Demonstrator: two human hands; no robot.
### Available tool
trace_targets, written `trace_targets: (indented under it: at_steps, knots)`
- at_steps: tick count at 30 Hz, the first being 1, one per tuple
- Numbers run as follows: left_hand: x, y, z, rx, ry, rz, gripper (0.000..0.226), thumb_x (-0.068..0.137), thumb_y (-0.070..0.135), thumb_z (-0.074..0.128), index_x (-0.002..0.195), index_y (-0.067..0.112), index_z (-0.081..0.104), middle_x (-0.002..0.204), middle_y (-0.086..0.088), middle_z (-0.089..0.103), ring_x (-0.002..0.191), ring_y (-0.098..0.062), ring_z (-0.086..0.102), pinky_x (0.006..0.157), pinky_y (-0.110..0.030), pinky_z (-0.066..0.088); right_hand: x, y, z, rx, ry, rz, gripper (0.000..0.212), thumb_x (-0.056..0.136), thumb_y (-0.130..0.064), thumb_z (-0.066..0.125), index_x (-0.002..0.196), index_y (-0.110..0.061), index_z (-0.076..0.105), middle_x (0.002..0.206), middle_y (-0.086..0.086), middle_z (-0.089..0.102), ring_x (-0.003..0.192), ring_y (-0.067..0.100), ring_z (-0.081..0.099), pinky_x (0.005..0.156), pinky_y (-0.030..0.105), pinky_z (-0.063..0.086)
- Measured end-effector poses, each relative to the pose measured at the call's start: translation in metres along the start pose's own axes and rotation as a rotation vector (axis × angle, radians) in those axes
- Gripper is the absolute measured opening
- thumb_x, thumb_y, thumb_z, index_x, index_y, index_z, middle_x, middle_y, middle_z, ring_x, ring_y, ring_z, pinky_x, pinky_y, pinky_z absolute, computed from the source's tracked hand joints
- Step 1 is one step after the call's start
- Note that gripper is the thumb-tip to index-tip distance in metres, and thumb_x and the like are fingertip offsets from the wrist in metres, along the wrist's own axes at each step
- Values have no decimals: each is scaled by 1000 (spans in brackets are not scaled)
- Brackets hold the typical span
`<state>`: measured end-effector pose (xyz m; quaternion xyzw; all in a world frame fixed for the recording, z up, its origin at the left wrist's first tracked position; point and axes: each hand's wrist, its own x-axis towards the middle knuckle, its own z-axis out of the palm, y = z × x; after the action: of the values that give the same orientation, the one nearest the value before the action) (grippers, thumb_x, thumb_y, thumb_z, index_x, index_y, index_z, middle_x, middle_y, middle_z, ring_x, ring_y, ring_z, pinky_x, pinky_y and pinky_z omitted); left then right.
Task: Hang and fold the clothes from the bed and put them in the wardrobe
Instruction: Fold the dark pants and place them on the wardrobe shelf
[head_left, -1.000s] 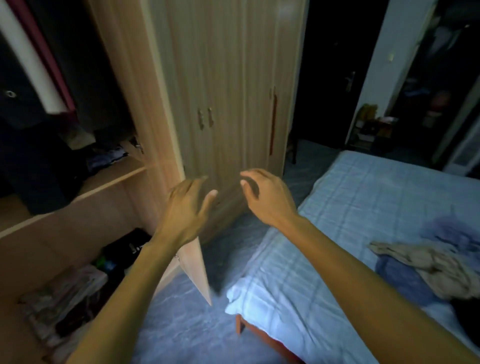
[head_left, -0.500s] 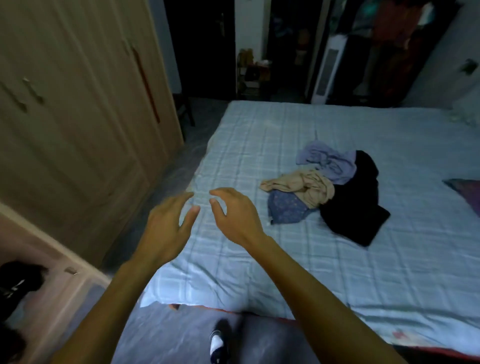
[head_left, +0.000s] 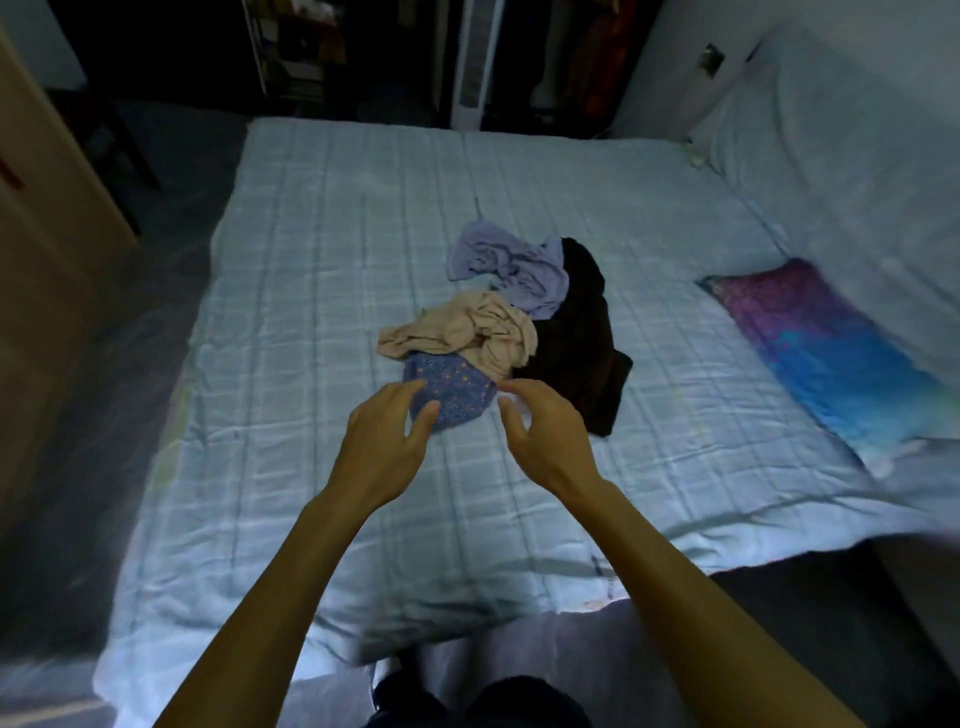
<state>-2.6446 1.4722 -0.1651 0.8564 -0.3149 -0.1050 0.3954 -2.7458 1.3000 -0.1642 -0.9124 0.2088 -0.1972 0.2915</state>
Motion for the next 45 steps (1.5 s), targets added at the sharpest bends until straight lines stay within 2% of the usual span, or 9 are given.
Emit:
trace_targets:
  at_steps: [15,19,23,31,34,36,39,42,45]
  knots:
    - [117,20,108,-3,-218,48,57,92,55,37,127,14,55,124,-5,59,111,-19,54,88,-25,36,72,113,7,21,-53,174,29,93,-24,53,115,-10,65,113,5,67,100,16,62,88,30,50]
    - [154,23,145,56,-238,-51,72,86,64,28,133,15,50,131,-4,56,118,-20,51,99,-38,41,112,162,6,60,-133,166,27,94,-20,54,117,-10,64,114,5,66,99,16,62,84,17,43]
    - [191,32,178,128,-302,-142,75,85,64,26,127,9,54,119,-11,61,109,-25,55,91,-34,42,151,210,9,110,-205,179,27,95,-18,53,119,-10,63,116,6,65,102,17,60,84,11,35]
    - [263,8,224,195,-329,-231,71,86,60,26,126,8,54,117,-14,62,104,-31,57,86,-40,45,220,283,57,137,-380,157,22,92,-13,53,107,-6,67,105,12,67,91,24,62,81,37,51]
    - [279,-10,249,202,-384,-226,66,88,56,28,124,7,55,115,-15,62,102,-31,56,82,-36,42,228,304,75,1,-426,97,21,87,-12,55,101,-3,68,99,15,67,88,30,62,76,44,52]
    - [287,-21,270,193,-439,-207,66,89,56,28,126,8,54,116,-15,62,102,-32,57,82,-37,43,225,320,82,-170,-468,123,32,89,-20,57,116,-5,63,118,17,62,108,32,57,89,46,48]
    - [294,-34,298,165,-515,-225,59,90,47,36,131,6,51,125,-17,58,110,-34,55,91,-40,43,212,344,92,-365,-606,255,65,88,-38,59,144,-14,35,150,18,31,140,33,25,108,45,28]
    - [299,-48,322,167,-554,-244,54,95,44,40,135,8,47,133,-16,53,118,-32,51,99,-44,40,202,368,113,-540,-764,336,87,85,-45,62,151,-19,11,158,17,7,146,33,2,114,50,13]
    - [300,-66,338,166,-572,-245,64,89,54,34,135,11,48,132,-13,55,115,-30,55,97,-44,42,198,384,137,-640,-799,324,85,86,-34,64,151,-19,11,157,17,16,145,34,9,114,53,12]
